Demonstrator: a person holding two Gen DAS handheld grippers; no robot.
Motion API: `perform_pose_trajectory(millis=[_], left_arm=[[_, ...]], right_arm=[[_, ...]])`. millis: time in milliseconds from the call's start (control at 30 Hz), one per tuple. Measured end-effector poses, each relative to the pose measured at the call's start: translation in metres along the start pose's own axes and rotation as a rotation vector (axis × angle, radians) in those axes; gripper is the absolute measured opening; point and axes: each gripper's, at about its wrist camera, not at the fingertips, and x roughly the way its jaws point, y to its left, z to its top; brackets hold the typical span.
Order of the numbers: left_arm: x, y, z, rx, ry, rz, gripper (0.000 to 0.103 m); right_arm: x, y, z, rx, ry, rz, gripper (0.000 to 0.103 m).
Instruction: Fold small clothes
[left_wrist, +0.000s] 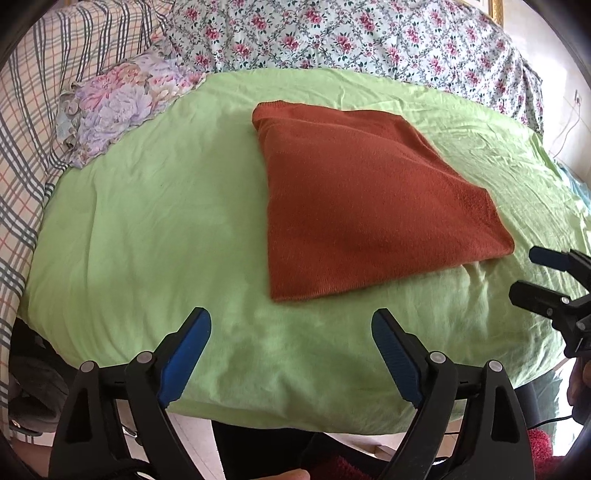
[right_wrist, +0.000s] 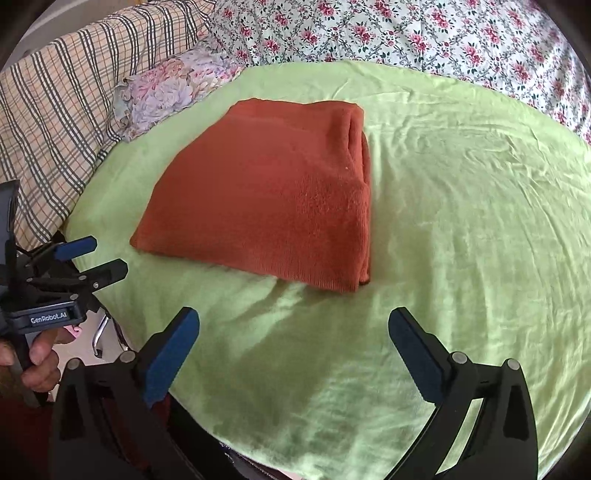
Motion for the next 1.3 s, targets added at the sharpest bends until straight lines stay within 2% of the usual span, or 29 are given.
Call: perform_pose_trajectory(millis=[367, 667, 1300], left_arm=[[0.005, -0.005, 0.019, 0.008, -0.010, 0.009, 0.095], [0.014, -0.011, 0.040, 0.028, 0.010, 0.052, 0.098], [0.028, -0.012, 0.067, 0.022, 0.021, 0.068, 0.099]], right_arm=[[0.017, 0.008, 0.026, -0.008, 0.020, 0.021, 0.102], [0.027, 0.021, 0.044, -0.037, 0.052, 0.014, 0.102], [0.041, 0.011, 0.070, -0.026, 0.084, -0.005, 0.102]])
